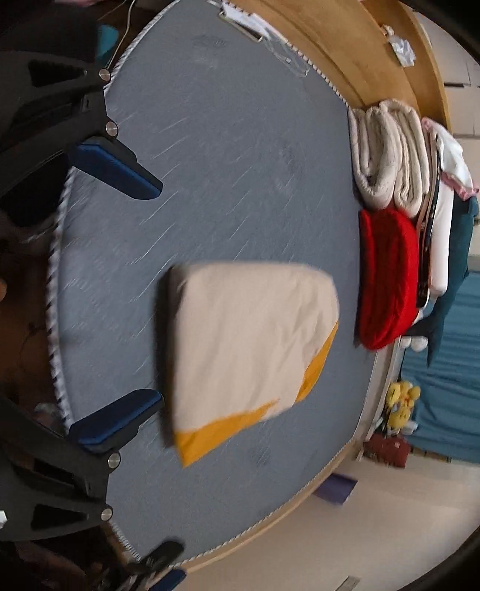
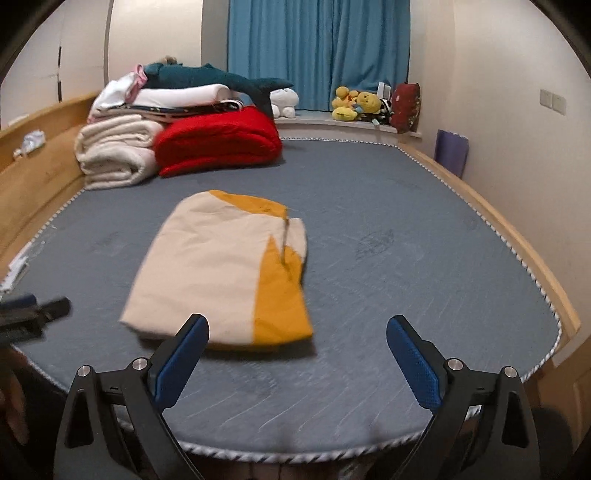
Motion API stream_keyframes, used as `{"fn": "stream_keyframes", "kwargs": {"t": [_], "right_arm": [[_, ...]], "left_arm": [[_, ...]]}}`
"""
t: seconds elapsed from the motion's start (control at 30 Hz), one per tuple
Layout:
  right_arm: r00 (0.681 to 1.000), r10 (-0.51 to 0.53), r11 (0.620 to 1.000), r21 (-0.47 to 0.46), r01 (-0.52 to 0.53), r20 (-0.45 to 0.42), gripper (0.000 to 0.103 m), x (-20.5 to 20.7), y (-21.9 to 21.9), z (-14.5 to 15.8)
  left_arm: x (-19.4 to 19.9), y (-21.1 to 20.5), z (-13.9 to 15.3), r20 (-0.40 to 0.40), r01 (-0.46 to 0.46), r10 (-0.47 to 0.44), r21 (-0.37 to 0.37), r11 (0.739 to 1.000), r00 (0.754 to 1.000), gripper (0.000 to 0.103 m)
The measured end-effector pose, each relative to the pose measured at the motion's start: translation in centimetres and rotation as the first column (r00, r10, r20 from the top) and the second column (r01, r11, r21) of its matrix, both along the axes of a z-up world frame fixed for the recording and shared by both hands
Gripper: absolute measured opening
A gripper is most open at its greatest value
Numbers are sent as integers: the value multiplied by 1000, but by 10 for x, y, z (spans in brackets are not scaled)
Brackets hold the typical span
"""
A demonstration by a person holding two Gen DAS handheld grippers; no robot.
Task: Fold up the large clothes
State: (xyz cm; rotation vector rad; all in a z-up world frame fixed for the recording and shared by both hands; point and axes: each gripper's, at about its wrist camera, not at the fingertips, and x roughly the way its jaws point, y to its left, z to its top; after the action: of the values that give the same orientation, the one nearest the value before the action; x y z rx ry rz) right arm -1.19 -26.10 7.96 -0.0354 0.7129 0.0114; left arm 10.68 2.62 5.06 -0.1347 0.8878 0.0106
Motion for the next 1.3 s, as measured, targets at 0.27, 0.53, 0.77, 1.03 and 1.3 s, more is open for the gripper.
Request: {"fn": "stream_keyframes", "kwargs": {"t": [0.27,0.53,0.77,1.03,1.3], "right_arm": [[997,41,999,-17,-42,-65,97,-19,32,-26],[994,81,996,-26,-83,-73,97,-7,51,-37],[993,78,997,-15,-80,-84,97,-3,56,-46],[994,63,998,-2,-64,-86,97,3,54,-49],[994,61,998,0,-61,-86,97,5,53,-50]], "left_arm": [[-21,-22,-18,-16,38,-38,16,999,999,102],[-19,-14,-19,4,0,0,-18,1000,1000,102],[-16,-14,-23,-7,2,-2,-23,1000,1000,102],[-17,-16,-21,4,7,-7,-17,1000,1000,102],[-18,-14,-21,6,3,-3,-15,1000,1000,102]]}}
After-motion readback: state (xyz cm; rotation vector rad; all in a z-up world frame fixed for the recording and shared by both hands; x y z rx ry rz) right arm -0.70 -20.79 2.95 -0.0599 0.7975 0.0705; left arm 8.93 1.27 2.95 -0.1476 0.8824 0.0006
